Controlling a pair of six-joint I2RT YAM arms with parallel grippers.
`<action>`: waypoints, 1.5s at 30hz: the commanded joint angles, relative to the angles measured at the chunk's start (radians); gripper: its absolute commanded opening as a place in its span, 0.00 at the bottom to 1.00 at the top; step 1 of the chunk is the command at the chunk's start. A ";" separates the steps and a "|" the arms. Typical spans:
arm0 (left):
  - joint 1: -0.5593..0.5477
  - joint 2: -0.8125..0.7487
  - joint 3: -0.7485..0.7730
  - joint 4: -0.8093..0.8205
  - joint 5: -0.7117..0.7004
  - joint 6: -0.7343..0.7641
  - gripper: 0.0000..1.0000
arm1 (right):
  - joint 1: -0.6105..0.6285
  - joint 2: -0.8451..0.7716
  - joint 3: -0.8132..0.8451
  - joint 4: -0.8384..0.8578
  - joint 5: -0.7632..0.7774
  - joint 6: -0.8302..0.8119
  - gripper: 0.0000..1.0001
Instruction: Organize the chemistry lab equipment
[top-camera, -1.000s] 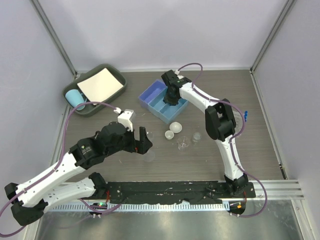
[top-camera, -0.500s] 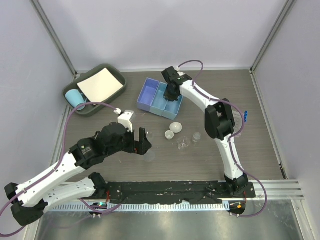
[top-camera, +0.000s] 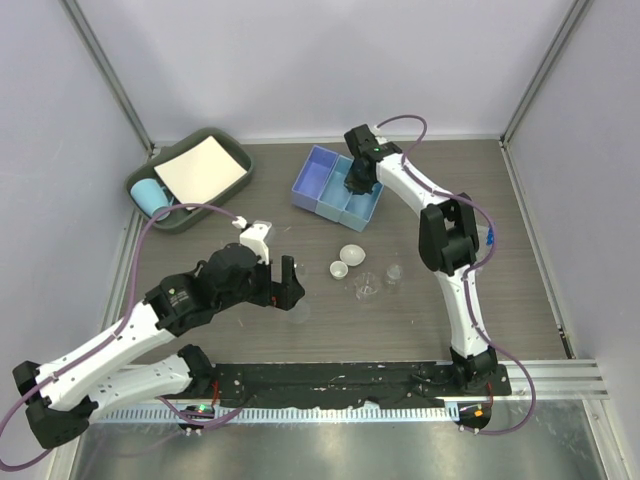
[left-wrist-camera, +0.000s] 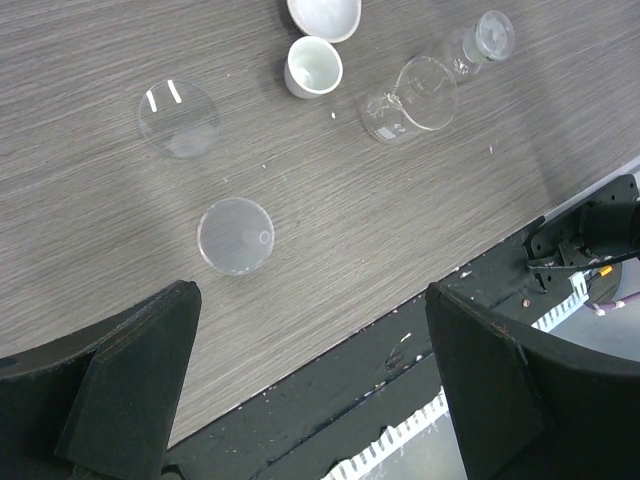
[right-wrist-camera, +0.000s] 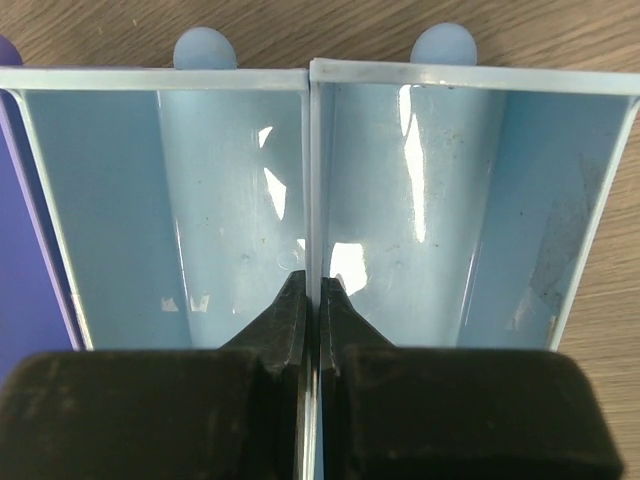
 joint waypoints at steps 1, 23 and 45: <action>0.007 -0.001 0.019 -0.006 -0.002 0.003 1.00 | -0.004 0.041 0.030 -0.046 -0.001 -0.060 0.01; 0.007 -0.041 -0.007 -0.015 -0.022 -0.063 1.00 | -0.010 -0.231 -0.260 0.046 0.065 -0.151 0.52; 0.005 -0.042 0.023 -0.017 0.033 0.006 1.00 | 0.069 -0.765 -0.507 -0.301 0.226 -0.530 0.67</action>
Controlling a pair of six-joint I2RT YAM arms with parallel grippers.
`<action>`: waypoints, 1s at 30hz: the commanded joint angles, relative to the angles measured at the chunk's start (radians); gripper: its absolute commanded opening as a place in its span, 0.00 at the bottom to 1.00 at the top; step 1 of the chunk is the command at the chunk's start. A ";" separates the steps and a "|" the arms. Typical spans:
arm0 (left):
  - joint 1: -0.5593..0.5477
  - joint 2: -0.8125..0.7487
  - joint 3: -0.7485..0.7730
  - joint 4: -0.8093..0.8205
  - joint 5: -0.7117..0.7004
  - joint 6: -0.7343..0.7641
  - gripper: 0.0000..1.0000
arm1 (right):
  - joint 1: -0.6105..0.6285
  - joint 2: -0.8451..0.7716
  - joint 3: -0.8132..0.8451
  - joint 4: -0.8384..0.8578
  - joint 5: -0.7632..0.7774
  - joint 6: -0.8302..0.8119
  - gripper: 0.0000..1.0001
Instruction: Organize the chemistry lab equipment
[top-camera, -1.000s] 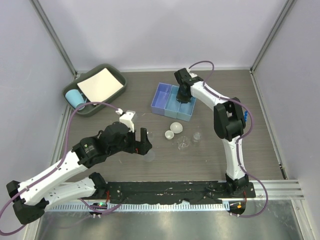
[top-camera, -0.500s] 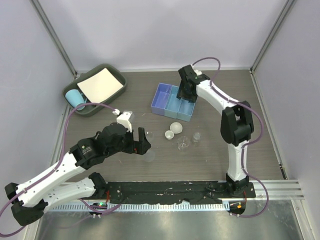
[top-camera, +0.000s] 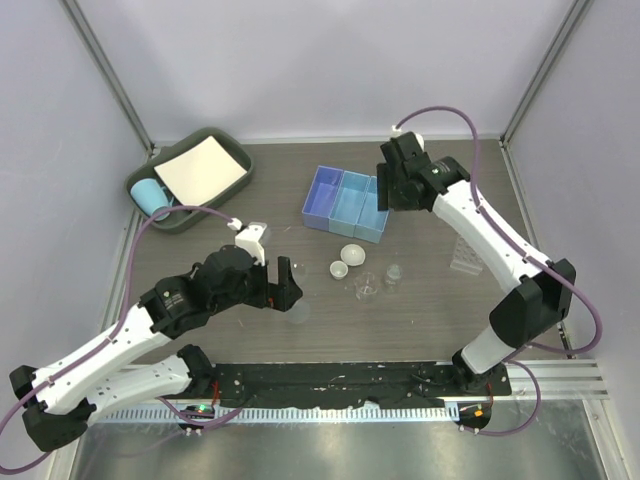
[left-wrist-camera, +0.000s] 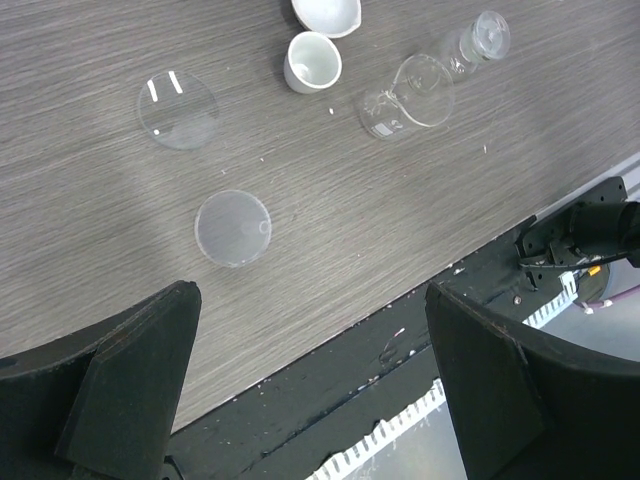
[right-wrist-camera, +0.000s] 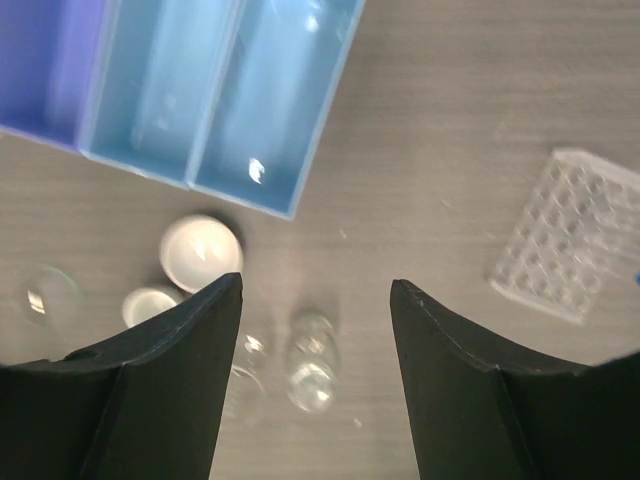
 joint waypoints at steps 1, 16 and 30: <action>0.007 -0.029 0.021 0.003 0.051 0.037 1.00 | 0.036 -0.055 -0.113 -0.163 0.107 -0.086 0.67; 0.007 -0.129 -0.061 0.046 0.119 0.032 1.00 | 0.122 -0.301 -0.495 -0.082 -0.062 -0.016 0.67; 0.005 -0.081 -0.084 0.086 0.120 0.033 1.00 | 0.217 -0.299 -0.546 -0.010 -0.129 0.030 0.67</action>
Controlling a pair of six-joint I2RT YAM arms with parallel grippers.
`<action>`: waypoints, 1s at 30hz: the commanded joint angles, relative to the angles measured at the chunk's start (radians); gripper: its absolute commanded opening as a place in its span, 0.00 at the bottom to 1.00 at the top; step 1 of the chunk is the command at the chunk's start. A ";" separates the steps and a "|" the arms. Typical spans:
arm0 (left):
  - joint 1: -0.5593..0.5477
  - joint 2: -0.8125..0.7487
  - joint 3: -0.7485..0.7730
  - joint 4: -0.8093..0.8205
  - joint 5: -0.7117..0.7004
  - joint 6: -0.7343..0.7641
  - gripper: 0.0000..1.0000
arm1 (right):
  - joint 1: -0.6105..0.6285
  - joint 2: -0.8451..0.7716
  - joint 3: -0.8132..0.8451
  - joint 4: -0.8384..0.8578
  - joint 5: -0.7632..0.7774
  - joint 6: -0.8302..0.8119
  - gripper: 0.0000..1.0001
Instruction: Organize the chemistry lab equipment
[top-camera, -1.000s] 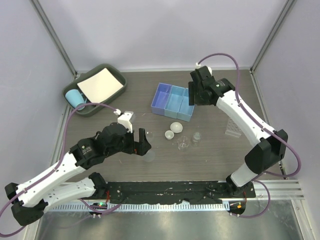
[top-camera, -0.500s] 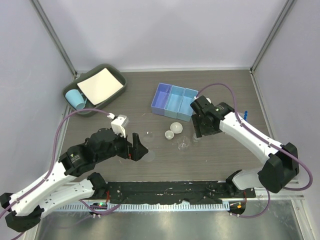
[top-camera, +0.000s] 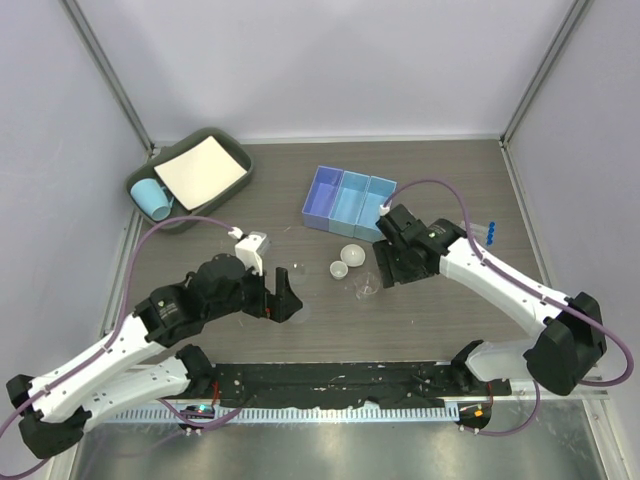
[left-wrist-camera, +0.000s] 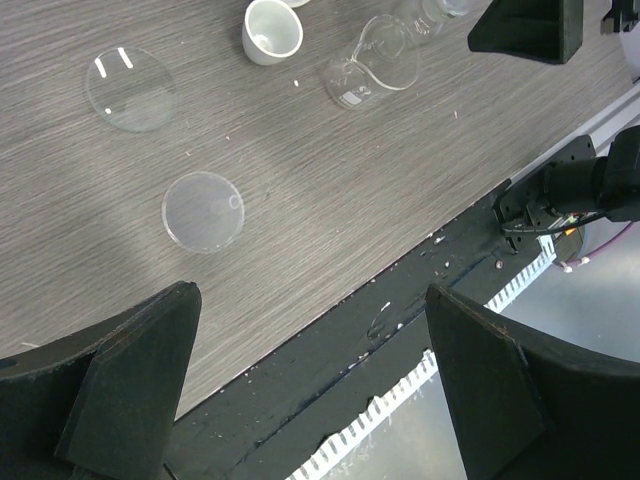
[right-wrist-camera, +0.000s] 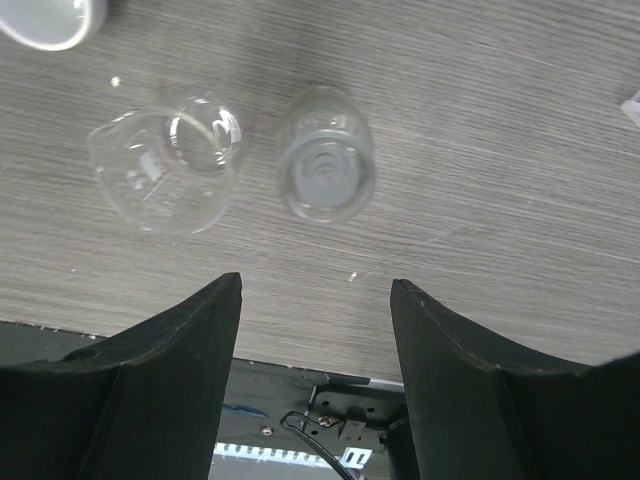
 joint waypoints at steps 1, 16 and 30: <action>0.007 0.006 -0.002 0.051 0.010 0.010 1.00 | 0.060 -0.002 0.027 0.056 0.000 0.040 0.67; 0.007 0.030 -0.013 0.067 0.009 0.007 1.00 | 0.244 0.114 0.067 0.127 -0.008 0.091 0.67; 0.007 0.023 -0.014 0.049 -0.002 0.013 1.00 | 0.269 0.273 0.167 0.168 0.056 0.037 0.66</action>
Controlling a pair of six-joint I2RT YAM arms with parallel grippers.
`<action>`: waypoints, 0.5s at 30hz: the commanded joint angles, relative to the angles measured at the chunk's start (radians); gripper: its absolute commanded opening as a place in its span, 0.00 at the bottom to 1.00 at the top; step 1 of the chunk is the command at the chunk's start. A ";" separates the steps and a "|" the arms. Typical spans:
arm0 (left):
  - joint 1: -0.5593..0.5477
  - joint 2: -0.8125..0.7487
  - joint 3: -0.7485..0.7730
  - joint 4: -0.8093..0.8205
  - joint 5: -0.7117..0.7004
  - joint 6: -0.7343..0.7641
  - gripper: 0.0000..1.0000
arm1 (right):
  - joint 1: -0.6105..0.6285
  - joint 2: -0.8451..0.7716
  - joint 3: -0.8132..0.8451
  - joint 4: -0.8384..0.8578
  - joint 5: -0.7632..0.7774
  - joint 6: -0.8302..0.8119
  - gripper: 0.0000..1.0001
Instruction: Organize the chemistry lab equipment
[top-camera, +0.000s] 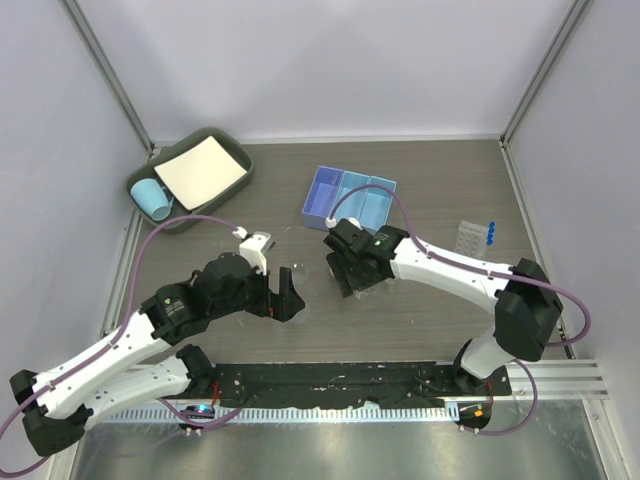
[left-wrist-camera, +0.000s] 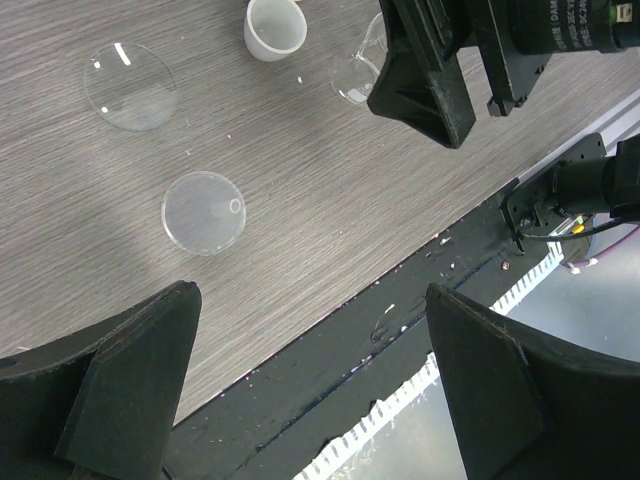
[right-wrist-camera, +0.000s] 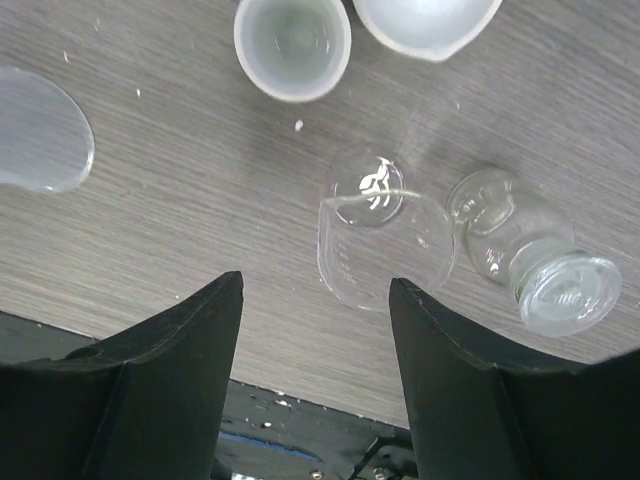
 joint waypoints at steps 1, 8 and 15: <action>0.007 -0.010 -0.003 0.023 -0.002 0.015 1.00 | 0.003 0.048 0.064 0.038 0.040 -0.027 0.65; 0.005 -0.005 0.002 0.019 -0.004 0.019 1.00 | 0.003 0.106 0.063 0.051 0.042 -0.042 0.57; 0.007 -0.002 0.000 0.019 -0.002 0.021 1.00 | 0.001 0.120 0.037 0.055 0.069 -0.046 0.35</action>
